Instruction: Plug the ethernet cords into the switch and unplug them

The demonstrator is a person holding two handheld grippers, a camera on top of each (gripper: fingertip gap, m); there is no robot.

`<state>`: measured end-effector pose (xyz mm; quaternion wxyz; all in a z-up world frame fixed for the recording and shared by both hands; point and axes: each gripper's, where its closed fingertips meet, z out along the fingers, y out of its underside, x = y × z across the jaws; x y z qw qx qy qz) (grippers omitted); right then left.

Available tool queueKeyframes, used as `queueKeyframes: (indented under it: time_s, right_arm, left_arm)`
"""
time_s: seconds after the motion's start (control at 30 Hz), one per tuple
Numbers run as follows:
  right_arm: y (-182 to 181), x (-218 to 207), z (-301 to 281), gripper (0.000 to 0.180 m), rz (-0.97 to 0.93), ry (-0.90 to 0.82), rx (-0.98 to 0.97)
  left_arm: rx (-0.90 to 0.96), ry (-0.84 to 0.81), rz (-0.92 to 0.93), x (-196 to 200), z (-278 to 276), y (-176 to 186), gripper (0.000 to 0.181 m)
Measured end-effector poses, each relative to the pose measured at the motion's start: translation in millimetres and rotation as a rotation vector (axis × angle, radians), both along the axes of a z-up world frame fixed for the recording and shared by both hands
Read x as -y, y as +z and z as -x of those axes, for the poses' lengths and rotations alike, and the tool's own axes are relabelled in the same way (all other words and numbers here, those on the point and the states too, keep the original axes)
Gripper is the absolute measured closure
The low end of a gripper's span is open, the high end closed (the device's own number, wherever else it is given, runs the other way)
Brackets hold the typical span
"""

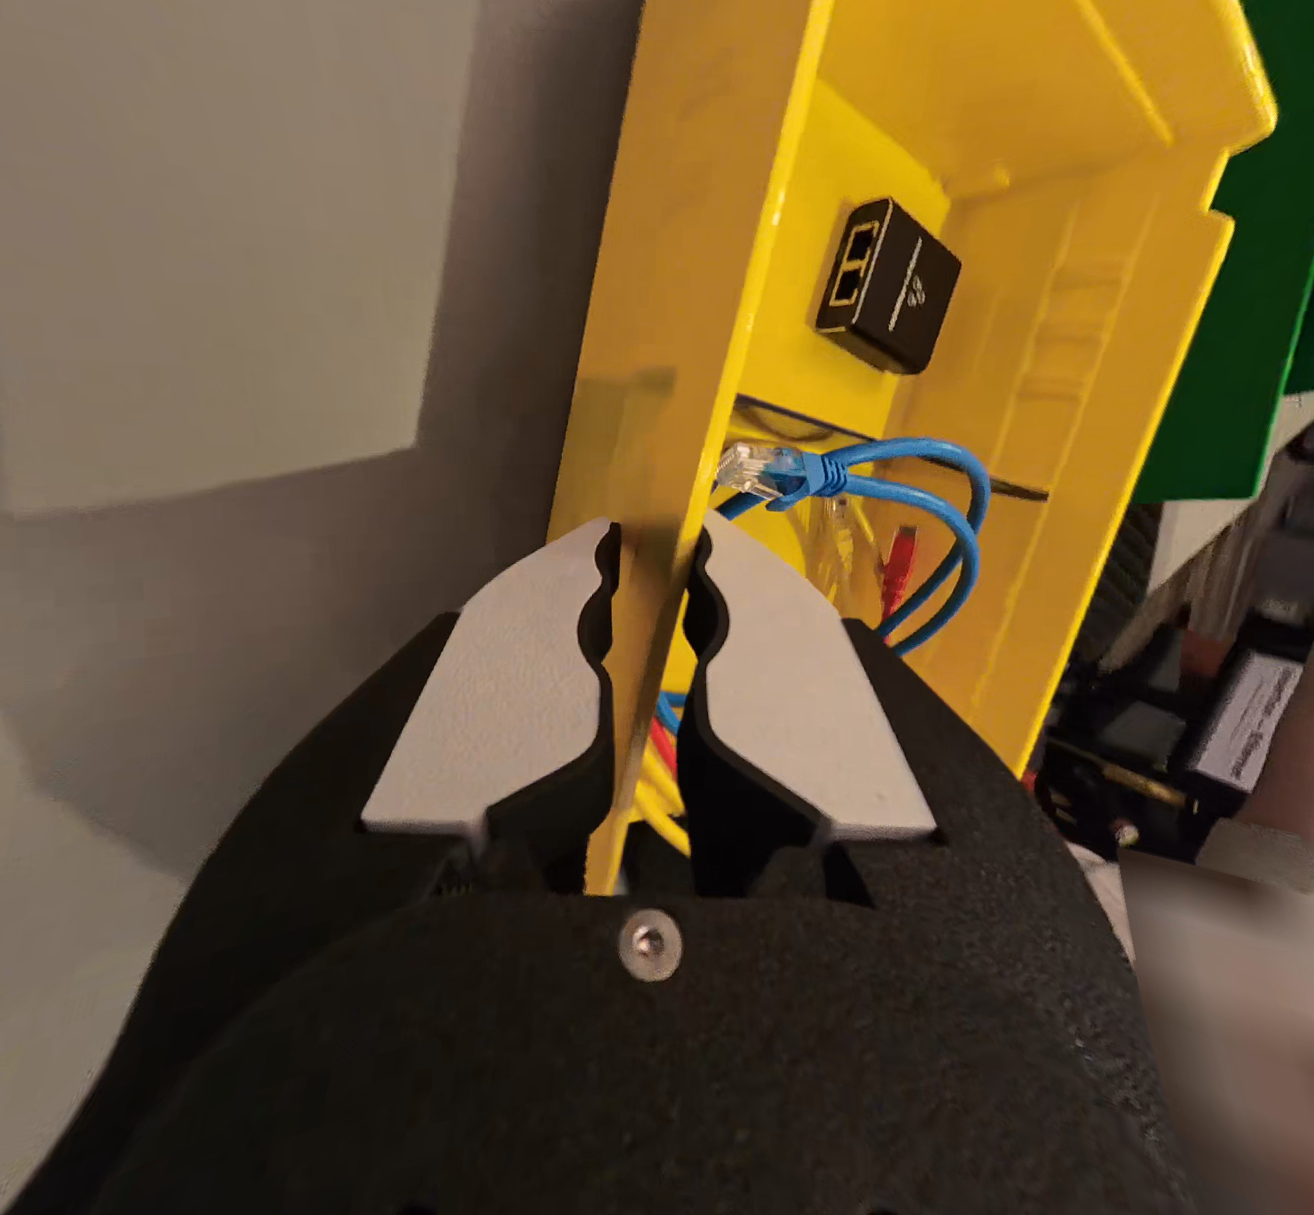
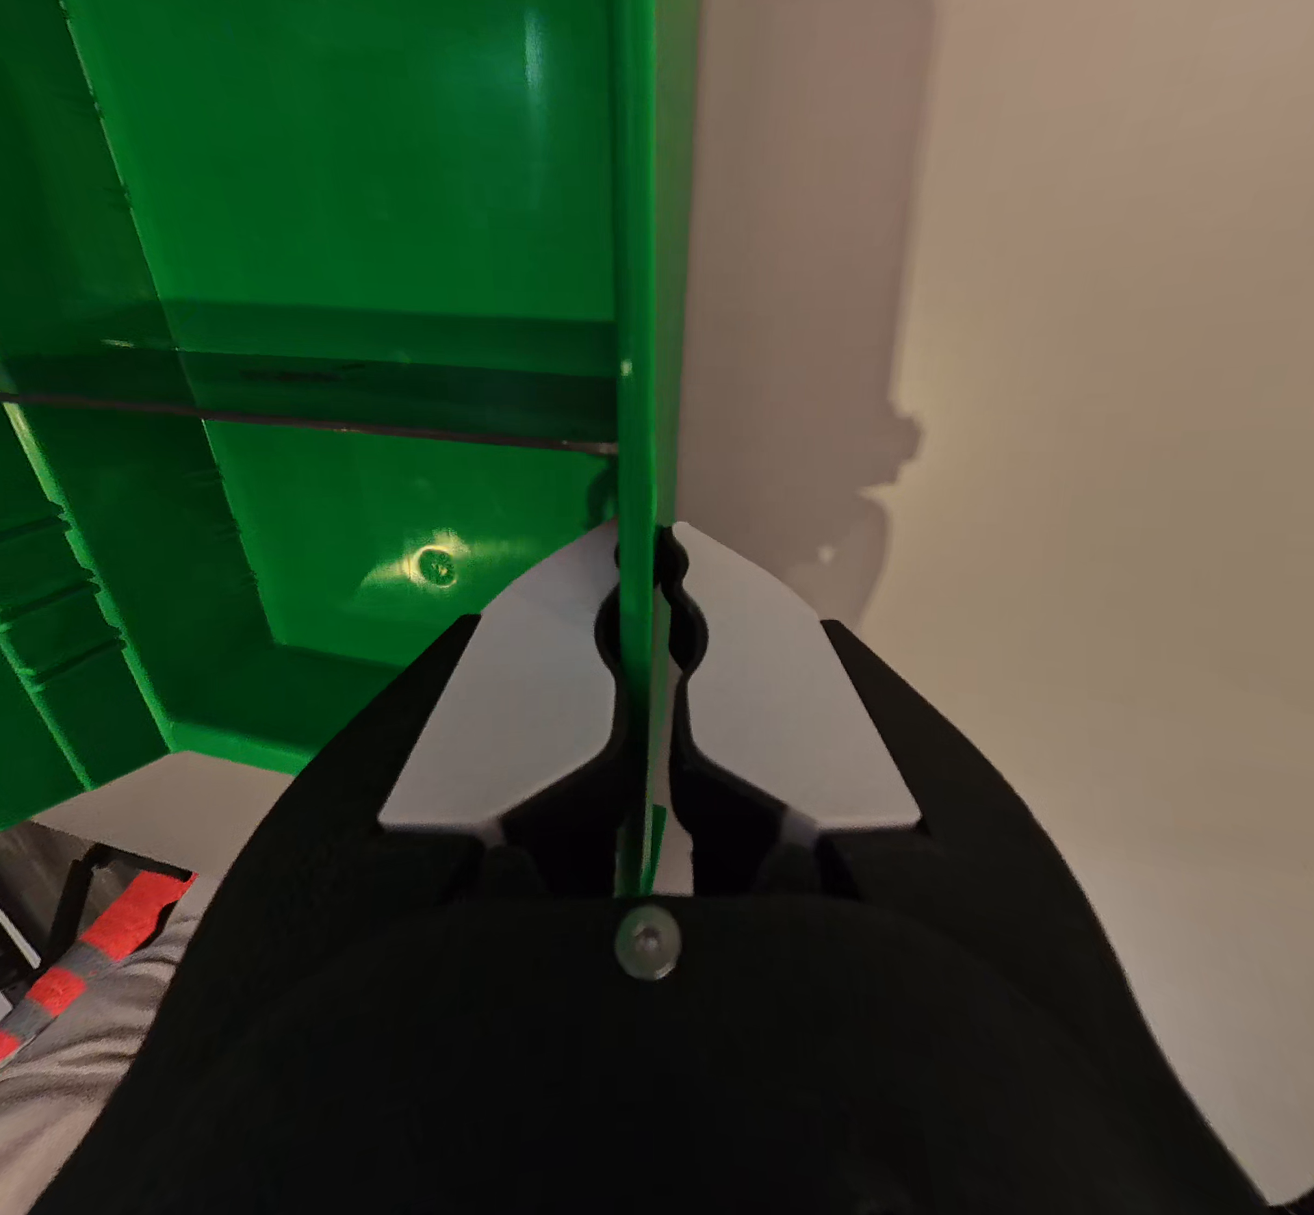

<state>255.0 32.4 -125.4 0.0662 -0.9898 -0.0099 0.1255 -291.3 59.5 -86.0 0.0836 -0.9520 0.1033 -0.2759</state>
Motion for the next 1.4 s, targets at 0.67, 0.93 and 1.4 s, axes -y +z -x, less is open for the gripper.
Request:
queueKeyframes:
  time_s: [0.67, 0.93, 1.4]
  right_arm:
    - [0.2, 11.4, -21.6, 0.173, 0.003, -0.163, -0.015]
    - [0.1, 3.1, -23.2, 0.173, -0.010, -0.168, -0.013]
    - [16.0, 2.1, -23.7, 0.149, -0.155, -0.051, -0.015]
  left_arm:
    - [-0.020, 0.170, -0.064, 31.0, 84.6, 1.8, 0.167]
    - [0.027, 0.160, -0.080, 23.8, 71.1, 2.7, 0.165]
    - [0.054, 0.150, -0.211, 23.0, 81.0, 30.4, 0.163]
